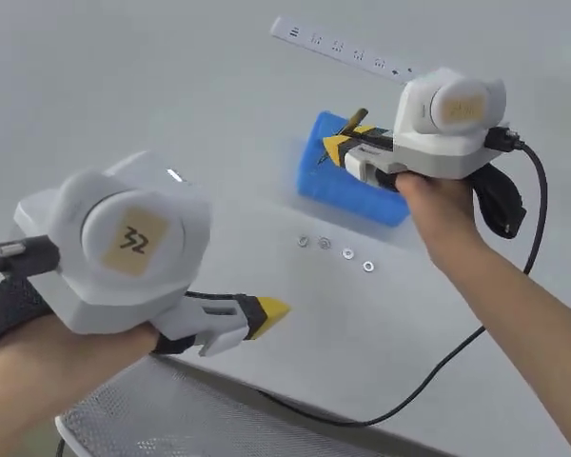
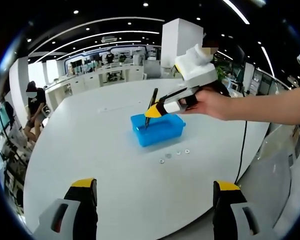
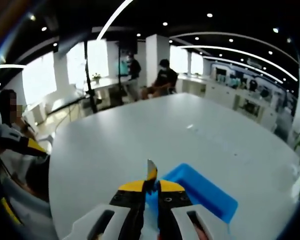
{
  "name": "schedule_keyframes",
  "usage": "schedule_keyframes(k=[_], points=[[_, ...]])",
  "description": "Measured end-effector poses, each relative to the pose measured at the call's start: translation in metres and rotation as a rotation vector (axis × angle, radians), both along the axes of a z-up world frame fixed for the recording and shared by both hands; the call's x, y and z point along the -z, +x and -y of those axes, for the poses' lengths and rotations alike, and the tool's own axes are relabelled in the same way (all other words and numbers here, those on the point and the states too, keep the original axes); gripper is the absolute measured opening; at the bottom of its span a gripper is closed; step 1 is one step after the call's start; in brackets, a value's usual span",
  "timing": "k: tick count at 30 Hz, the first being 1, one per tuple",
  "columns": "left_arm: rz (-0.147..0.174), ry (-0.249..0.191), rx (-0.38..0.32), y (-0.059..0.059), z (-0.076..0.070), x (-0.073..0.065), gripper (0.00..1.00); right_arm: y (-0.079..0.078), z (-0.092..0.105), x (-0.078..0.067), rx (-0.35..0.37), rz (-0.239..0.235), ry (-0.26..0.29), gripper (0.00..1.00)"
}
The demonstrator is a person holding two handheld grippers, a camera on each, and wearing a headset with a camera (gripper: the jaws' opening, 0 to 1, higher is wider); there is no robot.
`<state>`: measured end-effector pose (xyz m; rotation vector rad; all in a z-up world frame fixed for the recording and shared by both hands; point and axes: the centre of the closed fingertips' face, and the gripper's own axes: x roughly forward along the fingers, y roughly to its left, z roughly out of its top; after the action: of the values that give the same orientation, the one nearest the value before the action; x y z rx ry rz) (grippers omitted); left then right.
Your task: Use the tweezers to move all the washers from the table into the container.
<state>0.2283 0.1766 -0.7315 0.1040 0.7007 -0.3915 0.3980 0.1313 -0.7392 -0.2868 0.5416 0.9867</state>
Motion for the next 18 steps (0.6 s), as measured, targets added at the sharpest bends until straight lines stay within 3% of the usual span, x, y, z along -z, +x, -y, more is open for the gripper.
schedule_keyframes(k=[3,8,13,18], points=[[-0.001,0.001,-0.002,-0.002,-0.001,0.0,0.99,-0.013,0.001,-0.005,-0.008,-0.003,0.01,0.05],[0.003,0.002,0.0,-0.004,-0.001,-0.001,0.99,-0.033,0.007,0.0,-0.025,-0.023,-0.001,0.05],[0.005,0.002,-0.001,-0.005,-0.002,-0.001,0.99,-0.049,0.01,0.019,-0.032,-0.073,-0.021,0.05],[-0.018,0.003,0.002,-0.006,-0.003,0.004,0.99,-0.057,0.007,0.039,-0.042,-0.102,-0.048,0.05]])
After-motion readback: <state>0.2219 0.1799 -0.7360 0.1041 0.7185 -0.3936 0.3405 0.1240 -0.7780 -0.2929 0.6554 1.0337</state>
